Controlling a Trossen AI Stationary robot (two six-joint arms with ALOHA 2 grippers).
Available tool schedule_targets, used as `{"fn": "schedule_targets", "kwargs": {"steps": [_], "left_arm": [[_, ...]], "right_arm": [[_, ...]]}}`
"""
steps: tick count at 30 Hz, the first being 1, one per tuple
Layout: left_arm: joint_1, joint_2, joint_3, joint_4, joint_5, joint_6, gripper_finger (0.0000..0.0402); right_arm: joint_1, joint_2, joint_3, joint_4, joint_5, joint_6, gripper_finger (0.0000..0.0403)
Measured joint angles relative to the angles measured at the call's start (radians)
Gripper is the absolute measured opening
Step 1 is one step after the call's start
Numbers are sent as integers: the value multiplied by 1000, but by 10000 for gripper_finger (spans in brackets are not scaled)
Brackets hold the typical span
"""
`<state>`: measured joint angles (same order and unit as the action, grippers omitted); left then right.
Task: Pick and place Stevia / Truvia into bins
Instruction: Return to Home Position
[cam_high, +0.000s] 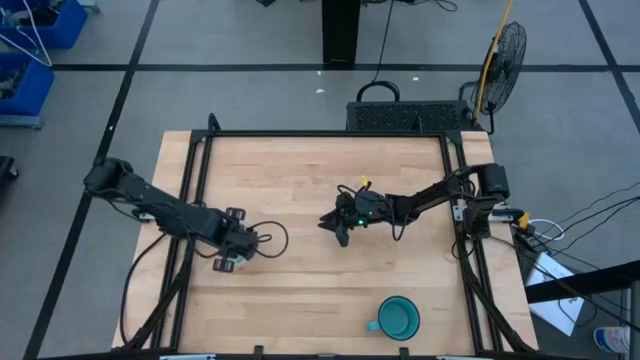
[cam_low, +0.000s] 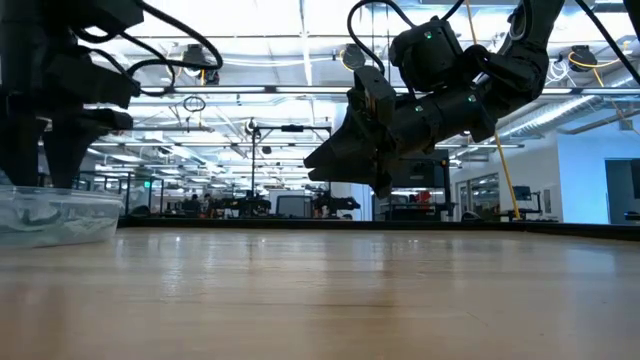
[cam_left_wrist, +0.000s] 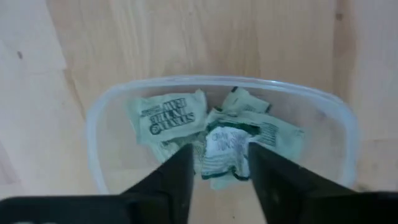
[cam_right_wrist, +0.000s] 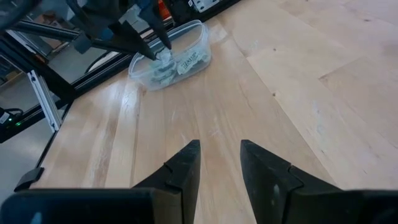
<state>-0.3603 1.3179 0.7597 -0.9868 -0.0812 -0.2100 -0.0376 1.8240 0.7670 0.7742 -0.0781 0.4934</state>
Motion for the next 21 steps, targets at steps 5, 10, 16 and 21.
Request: {"fn": "schedule_targets", "kwargs": {"steps": [5,10,16,21], "left_arm": [[0,4,8,-15,2,8,218],[17,-12,81,-176,24,54,253],[76,-119,177,-388,-134,-28,270],[112,-309,196,-422,-170,-99,263]], "right_arm": [[0,0,0,0,0,0,110],[0,-11,-1,52,-39,22,110],[-1,-128,-1,53,-220,-54,110],[-2,-317,-1,-102,-237,-132,110]]}}
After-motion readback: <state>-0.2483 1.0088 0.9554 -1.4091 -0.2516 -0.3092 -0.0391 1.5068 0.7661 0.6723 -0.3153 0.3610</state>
